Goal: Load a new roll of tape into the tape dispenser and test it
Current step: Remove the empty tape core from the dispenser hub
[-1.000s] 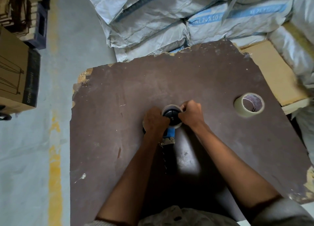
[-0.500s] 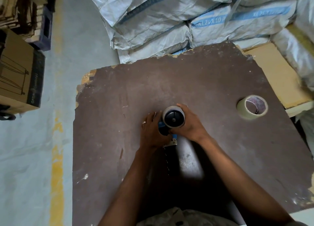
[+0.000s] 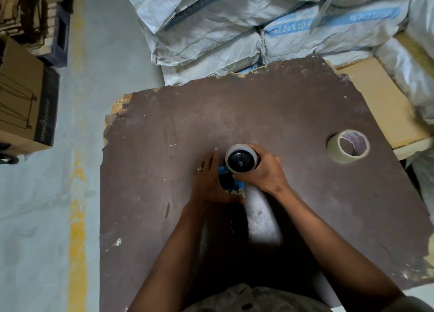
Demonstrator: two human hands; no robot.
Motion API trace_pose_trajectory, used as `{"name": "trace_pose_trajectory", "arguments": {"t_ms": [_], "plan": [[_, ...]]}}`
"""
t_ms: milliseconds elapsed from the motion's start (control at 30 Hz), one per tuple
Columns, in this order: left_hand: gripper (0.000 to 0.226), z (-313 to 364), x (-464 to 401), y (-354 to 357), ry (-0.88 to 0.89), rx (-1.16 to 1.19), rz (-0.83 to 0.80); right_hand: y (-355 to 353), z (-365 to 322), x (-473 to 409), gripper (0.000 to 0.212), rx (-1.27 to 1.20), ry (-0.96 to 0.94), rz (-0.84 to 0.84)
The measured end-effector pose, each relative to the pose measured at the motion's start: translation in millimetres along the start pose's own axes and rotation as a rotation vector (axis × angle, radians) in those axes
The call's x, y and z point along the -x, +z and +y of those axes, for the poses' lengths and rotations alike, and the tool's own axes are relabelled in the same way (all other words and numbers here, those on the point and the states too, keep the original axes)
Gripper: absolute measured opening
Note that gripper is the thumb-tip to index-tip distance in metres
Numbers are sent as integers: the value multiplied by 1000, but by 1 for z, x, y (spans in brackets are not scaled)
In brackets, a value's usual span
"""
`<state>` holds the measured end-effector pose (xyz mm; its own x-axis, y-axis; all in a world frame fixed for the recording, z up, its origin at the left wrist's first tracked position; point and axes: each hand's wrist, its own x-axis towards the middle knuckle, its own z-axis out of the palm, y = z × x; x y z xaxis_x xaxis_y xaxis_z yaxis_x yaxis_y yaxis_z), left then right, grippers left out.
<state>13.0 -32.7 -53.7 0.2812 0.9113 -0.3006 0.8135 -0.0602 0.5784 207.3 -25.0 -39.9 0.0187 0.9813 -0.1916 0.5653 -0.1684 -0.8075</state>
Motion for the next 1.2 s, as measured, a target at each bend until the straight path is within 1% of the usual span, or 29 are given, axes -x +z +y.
{"name": "trace_pose_trajectory", "arguments": {"t_ms": [167,233,333,500,600,700,767,833,867,933,1033,1200], "plan": [[143,7,2,-3,23,5,2,6,-1,8,83,13,-69,60],[148,7,0,-4,12,-8,-22,7,-1,8,82,19,-73,83],[157,5,-2,-1,-29,0,-13,4,0,4,80,23,-49,99],[161,8,-4,-3,-43,-14,-38,-5,0,-2,79,27,-49,38],[163,4,-6,-2,-50,-41,-48,-2,0,8,80,10,-74,52],[162,2,-5,0,-41,-49,-19,-1,-2,11,78,-13,-48,63],[162,4,-5,1,-49,-33,-4,-8,-8,7,73,-47,5,75],[163,5,-5,2,-75,-11,6,-22,-21,-1,63,-127,57,88],[162,6,-5,2,-86,0,16,-29,-28,-6,60,-162,53,88],[161,9,-5,0,-86,10,20,-42,-43,-14,58,-155,10,93],[155,16,-3,-3,-100,-9,3,-54,-51,-22,64,-123,7,151],[158,17,-2,-6,-108,1,-8,-47,-35,-4,69,-22,14,118]]}}
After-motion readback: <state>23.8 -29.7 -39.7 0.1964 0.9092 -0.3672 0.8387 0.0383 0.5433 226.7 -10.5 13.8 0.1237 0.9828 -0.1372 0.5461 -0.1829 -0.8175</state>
